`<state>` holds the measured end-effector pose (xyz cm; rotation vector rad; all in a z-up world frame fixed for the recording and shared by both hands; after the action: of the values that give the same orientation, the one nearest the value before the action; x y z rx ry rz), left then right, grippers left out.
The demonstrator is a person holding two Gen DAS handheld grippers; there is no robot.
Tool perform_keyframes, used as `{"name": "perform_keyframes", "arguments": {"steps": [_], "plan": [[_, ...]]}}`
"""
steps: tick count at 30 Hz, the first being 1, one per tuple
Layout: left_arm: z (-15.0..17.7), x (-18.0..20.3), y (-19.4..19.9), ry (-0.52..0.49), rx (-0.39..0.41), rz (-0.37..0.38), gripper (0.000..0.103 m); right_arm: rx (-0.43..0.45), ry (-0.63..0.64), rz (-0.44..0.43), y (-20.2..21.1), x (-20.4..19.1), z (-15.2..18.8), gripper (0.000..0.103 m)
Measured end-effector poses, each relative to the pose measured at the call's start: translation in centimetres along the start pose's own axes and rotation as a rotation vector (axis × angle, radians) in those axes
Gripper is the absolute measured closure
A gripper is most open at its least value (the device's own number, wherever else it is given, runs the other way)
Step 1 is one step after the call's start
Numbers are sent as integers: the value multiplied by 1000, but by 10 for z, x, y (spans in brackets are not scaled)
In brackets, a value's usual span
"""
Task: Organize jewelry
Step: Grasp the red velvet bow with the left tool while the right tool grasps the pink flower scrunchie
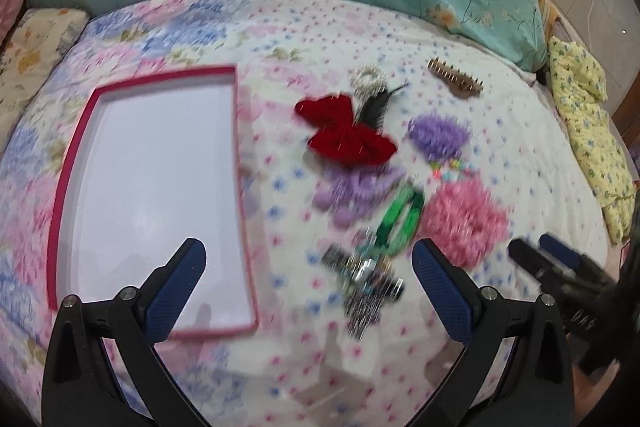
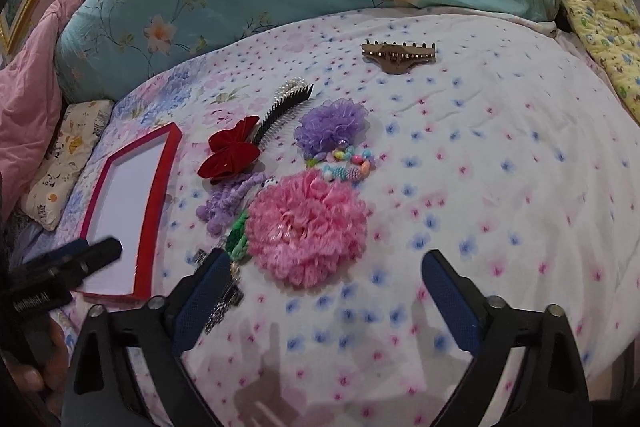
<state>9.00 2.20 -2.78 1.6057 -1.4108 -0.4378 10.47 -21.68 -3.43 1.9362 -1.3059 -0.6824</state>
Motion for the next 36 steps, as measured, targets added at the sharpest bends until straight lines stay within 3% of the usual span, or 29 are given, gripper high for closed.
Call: {"name": "perform_keyframes", "arguments": {"steps": [7, 9, 15, 17, 18, 20, 23, 26, 36], "plan": [[-44, 26, -46, -23, -36, 10, 0, -56, -2, 2, -27, 10, -10, 21], [-52, 31, -63, -17, -71, 24, 7, -76, -5, -3, -35, 13, -12, 24], [-61, 43, -118, -33, -171, -3, 8, -115, -4, -39, -53, 17, -12, 46], [-60, 43, -132, -38, -200, -19, 23, -123, -6, -56, -57, 18, -10, 66], [-59, 43, -137, -39, -218, -14, 29, -125, -4, -63, -59, 18, -9, 70], [-56, 43, -144, -35, -252, 18, 50, -122, -7, -82, -59, 19, -9, 82], [-53, 47, -145, -58, -257, 50, 67, -101, -13, -97, -54, 20, -11, 87], [-48, 50, -138, -88, -241, 72, 76, -79, -7, -108, -47, 20, -15, 90], [-52, 26, -71, -38, -143, 154, 80, 11, -16, -153, -16, 15, -30, 92]]}}
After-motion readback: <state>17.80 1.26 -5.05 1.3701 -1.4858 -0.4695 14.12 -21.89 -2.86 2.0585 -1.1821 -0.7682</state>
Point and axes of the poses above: each gripper's, at about its wrist camera, not at the fingertips, and y roughly against the way its jaws point, x to its right, z to its underside, the point moved 3 cm from there along -y, roughly the way its jaws point, and after that the axes turned 15 degrees about y, right-handed, at the moved point
